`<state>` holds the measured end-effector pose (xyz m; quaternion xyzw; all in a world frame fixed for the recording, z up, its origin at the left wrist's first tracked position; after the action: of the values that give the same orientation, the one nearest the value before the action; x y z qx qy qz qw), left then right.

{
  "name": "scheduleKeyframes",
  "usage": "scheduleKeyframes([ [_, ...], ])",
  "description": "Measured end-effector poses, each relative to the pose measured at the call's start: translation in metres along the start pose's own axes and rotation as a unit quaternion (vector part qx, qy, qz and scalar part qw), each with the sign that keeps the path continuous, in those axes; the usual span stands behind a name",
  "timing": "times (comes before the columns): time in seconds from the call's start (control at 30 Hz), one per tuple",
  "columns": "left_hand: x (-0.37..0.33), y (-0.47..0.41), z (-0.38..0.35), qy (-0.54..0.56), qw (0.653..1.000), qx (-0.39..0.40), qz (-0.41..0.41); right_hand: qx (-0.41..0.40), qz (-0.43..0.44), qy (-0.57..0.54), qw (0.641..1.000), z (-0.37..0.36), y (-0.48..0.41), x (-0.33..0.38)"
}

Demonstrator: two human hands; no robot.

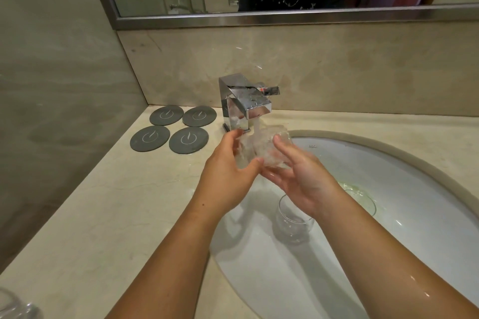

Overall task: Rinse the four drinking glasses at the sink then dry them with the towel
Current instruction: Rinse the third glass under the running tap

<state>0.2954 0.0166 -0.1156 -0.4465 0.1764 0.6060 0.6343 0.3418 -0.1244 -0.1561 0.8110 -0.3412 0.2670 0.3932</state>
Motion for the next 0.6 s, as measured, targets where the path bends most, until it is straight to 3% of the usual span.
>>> scheduleKeyframes([
  [0.1,-0.004,0.001,-0.003,-0.017,1.000,0.019,-0.007,-0.067,0.098,0.169,0.978,0.006,0.004,0.015],
  [0.23,-0.006,0.001,0.000,-0.003,1.000,0.011,-0.009,-0.107,0.203,0.371,0.900,-0.005,0.017,0.024],
  [0.6,-0.004,0.003,0.011,0.047,0.998,0.005,0.031,-0.124,0.268,0.478,0.827,-0.017,0.021,0.025],
])
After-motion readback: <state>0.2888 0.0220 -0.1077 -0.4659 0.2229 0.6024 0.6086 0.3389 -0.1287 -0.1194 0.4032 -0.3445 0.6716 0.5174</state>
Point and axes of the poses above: each hand's wrist, its own y-axis away from the middle knuckle, its own z-axis out of the back of the hand, x = y × z, the point moved 9 cm from there along -y, towards the middle knuckle, and after that the axes turned 14 degrees about -z, right-handed, at the moved point
